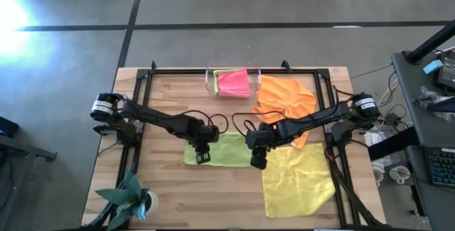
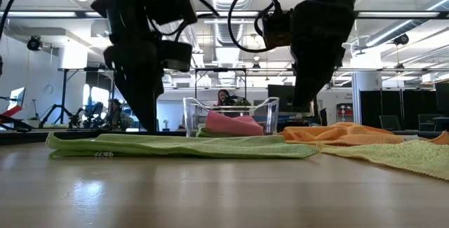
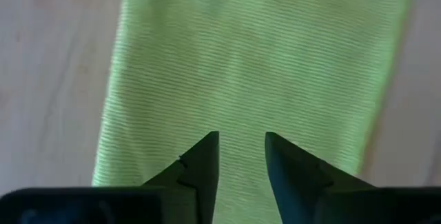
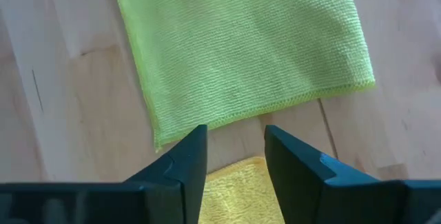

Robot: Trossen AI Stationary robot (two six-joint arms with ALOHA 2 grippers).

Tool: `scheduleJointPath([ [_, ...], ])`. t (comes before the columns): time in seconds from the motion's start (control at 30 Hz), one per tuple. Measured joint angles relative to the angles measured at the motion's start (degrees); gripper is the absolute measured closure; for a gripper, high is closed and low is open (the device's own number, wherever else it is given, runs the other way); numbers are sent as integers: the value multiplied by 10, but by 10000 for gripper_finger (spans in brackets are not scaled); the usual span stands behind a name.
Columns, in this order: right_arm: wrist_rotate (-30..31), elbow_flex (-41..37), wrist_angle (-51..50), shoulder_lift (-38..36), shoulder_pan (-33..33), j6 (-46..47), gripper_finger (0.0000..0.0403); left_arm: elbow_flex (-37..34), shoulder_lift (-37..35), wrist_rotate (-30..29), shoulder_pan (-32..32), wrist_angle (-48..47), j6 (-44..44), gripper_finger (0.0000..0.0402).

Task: Fold microfiber towels
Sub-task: Fold the green microfiber towel

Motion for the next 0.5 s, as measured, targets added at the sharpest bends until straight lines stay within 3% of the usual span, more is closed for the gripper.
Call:
scheduleJointPath([
  [0.27, 0, 11, 2, 0, 0, 56, 273, -20, -1, -4, 55, 49, 22, 313],
  [0.5, 4, 13, 4, 0, -4, 97, 273, -37, 3, 79, 93, 52, 98, 313],
])
